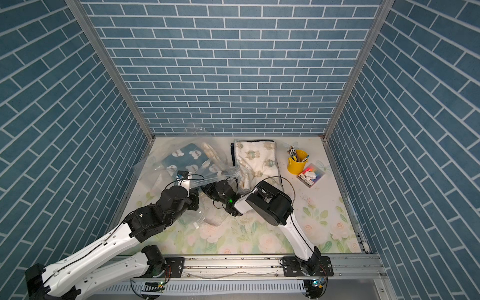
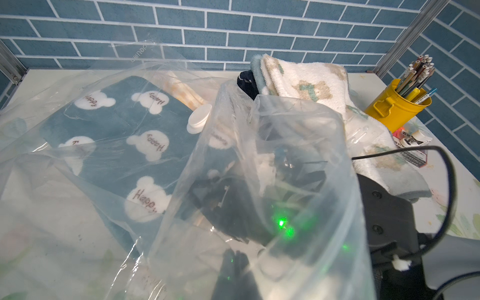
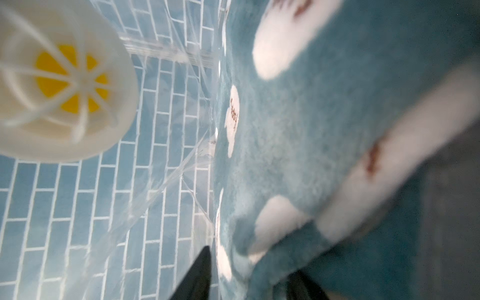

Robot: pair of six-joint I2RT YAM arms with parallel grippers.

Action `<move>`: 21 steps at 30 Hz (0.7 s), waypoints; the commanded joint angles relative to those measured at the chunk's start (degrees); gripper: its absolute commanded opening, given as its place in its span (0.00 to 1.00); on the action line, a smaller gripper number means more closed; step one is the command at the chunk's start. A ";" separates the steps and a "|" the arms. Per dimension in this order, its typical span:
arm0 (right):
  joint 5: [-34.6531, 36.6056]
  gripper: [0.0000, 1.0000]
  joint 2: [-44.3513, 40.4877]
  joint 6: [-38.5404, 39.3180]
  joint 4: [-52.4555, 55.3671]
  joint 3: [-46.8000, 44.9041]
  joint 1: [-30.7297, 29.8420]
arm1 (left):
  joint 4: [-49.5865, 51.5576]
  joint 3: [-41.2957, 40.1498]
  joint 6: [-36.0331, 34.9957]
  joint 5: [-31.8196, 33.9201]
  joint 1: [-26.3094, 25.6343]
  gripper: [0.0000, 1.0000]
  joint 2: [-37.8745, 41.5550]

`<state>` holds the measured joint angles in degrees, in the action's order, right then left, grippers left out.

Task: Take the blanket out of the vacuum bag
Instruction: Take out the blanket from the vacuum bag.

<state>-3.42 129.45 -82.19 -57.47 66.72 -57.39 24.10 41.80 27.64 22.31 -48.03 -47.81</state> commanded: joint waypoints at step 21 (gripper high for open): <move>-4.17 0.05 -5.37 6.46 -4.22 -1.91 -0.03 | -0.10 0.50 0.03 3.53 -0.31 0.00 2.29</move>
<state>-7.31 123.48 -77.49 -59.05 65.71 -57.32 24.14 41.65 27.64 24.60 -48.03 -45.89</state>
